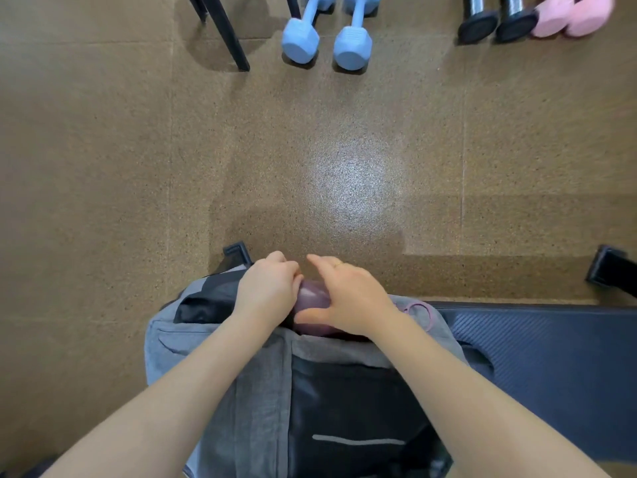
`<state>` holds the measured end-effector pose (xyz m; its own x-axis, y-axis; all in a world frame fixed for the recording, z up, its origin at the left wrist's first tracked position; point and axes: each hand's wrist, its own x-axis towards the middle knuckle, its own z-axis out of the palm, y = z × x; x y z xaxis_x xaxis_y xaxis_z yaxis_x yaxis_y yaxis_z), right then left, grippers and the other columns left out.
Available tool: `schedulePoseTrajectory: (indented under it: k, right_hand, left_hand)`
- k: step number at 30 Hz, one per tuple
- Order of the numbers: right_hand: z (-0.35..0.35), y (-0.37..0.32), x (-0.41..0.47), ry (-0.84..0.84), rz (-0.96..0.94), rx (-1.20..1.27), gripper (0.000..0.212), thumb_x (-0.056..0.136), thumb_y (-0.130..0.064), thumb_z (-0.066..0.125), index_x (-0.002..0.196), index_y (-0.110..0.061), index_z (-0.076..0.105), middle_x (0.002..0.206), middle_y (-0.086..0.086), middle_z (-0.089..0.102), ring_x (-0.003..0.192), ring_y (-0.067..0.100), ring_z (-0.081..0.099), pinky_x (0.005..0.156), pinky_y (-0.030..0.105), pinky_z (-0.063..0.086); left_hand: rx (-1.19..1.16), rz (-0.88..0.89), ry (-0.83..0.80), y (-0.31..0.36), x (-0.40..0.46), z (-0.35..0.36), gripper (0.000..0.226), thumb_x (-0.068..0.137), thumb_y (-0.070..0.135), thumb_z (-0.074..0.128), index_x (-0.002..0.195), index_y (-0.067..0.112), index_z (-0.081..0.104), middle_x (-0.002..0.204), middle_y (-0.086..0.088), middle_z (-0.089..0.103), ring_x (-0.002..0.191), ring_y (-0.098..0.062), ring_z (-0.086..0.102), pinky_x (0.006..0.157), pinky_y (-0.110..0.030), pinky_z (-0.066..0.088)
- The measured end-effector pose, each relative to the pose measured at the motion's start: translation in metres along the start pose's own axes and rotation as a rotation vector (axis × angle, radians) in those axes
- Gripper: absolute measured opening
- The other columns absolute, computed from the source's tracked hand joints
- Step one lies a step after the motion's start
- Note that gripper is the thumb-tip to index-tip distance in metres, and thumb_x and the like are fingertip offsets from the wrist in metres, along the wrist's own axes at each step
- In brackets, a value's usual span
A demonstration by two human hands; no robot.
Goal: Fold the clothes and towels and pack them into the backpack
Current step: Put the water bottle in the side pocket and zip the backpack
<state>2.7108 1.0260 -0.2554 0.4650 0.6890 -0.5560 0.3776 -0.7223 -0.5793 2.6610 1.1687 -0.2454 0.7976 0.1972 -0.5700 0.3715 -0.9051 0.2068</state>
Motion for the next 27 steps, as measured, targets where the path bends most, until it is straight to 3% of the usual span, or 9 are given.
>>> schedulePoseTrajectory:
  k: [3, 6, 9, 13, 15, 18, 22, 24, 27]
  right_hand:
    - [-0.013, 0.030, -0.031, -0.017, 0.057, -0.220, 0.077, 0.076, -0.070, 0.052, 0.136, -0.024, 0.039, 0.133, -0.001, 0.050, 0.124, 0.022, 0.045, 0.103, 0.036, 0.032]
    - [-0.013, 0.053, -0.055, -0.225, 0.231, -0.070, 0.074, 0.077, -0.068, 0.053, 0.134, -0.022, 0.040, 0.128, 0.002, 0.053, 0.118, 0.024, 0.049, 0.093, 0.035, 0.039]
    - [-0.013, 0.058, -0.054, -0.261, 0.246, 0.006, 0.075, 0.078, -0.064, 0.056, 0.136, -0.018, 0.040, 0.127, 0.006, 0.053, 0.117, 0.026, 0.049, 0.093, 0.035, 0.040]
    - [0.011, 0.027, -0.024, -0.184, 0.194, -0.002, 0.071, 0.079, -0.064, 0.056, 0.128, -0.014, 0.047, 0.120, 0.008, 0.056, 0.111, 0.028, 0.051, 0.091, 0.038, 0.041]
    - [0.026, 0.011, -0.015, -0.152, 0.193, 0.030, 0.067, 0.079, -0.063, 0.056, 0.124, -0.013, 0.050, 0.117, 0.008, 0.055, 0.108, 0.027, 0.050, 0.090, 0.036, 0.040]
    - [0.027, 0.013, -0.018, -0.117, 0.190, 0.116, 0.070, 0.078, -0.058, 0.061, 0.130, -0.014, 0.047, 0.121, 0.006, 0.053, 0.112, 0.025, 0.050, 0.094, 0.034, 0.040]
    - [0.009, 0.039, -0.049, -0.065, 0.332, 0.365, 0.069, 0.085, -0.043, 0.062, 0.142, -0.015, 0.035, 0.133, 0.004, 0.046, 0.121, 0.019, 0.046, 0.102, 0.031, 0.037]
    - [0.006, 0.057, -0.072, -0.036, 0.457, 0.330, 0.048, 0.090, -0.038, 0.056, 0.130, -0.013, 0.048, 0.126, 0.005, 0.052, 0.113, 0.019, 0.051, 0.094, 0.029, 0.039]
    - [0.005, 0.072, -0.109, -0.049, 0.532, 0.305, 0.023, 0.094, -0.031, 0.050, 0.100, -0.012, 0.063, 0.096, 0.007, 0.062, 0.089, 0.023, 0.058, 0.072, 0.028, 0.039]
  left_hand:
    - [-0.087, -0.045, 0.000, 0.000, 0.000, 0.000, 0.026, 0.094, 0.028, 0.046, 0.101, 0.014, 0.067, 0.102, -0.008, 0.057, 0.101, -0.028, 0.054, 0.079, -0.033, 0.040]
    - [-0.101, -0.040, 0.015, 0.001, -0.004, -0.001, 0.025, 0.094, 0.027, 0.047, 0.099, 0.013, 0.067, 0.100, -0.009, 0.058, 0.099, -0.028, 0.055, 0.079, -0.033, 0.039]
    - [-0.116, -0.035, 0.048, 0.001, -0.006, 0.000, 0.026, 0.094, 0.026, 0.046, 0.095, 0.011, 0.067, 0.097, -0.010, 0.057, 0.094, -0.028, 0.056, 0.075, -0.033, 0.040]
    - [-0.074, 0.078, 0.084, -0.002, -0.004, 0.012, 0.036, 0.083, 0.025, 0.041, 0.066, 0.004, 0.065, 0.067, -0.013, 0.055, 0.055, -0.035, 0.058, 0.046, -0.035, 0.046]
    - [-0.046, 0.084, 0.088, -0.010, -0.005, 0.019, 0.036, 0.079, 0.026, 0.040, 0.062, 0.006, 0.065, 0.062, -0.012, 0.053, 0.047, -0.032, 0.056, 0.039, -0.032, 0.045]
    - [-0.084, 0.125, 0.125, -0.012, -0.008, 0.019, 0.033, 0.083, 0.028, 0.045, 0.069, 0.007, 0.067, 0.069, -0.012, 0.055, 0.057, -0.032, 0.058, 0.046, -0.033, 0.046]
    - [-0.155, 0.016, 0.039, 0.005, -0.010, 0.015, 0.025, 0.094, 0.022, 0.046, 0.099, 0.006, 0.065, 0.099, -0.013, 0.053, 0.093, -0.031, 0.052, 0.072, -0.036, 0.042]
    - [-0.117, 0.002, 0.016, 0.011, -0.013, 0.014, 0.029, 0.095, 0.023, 0.042, 0.108, 0.008, 0.062, 0.107, -0.012, 0.051, 0.101, -0.030, 0.047, 0.079, -0.038, 0.042]
    - [-0.056, -0.015, 0.029, 0.018, -0.022, 0.019, 0.034, 0.093, 0.030, 0.045, 0.117, 0.008, 0.056, 0.121, -0.014, 0.048, 0.111, -0.032, 0.042, 0.089, -0.039, 0.038]
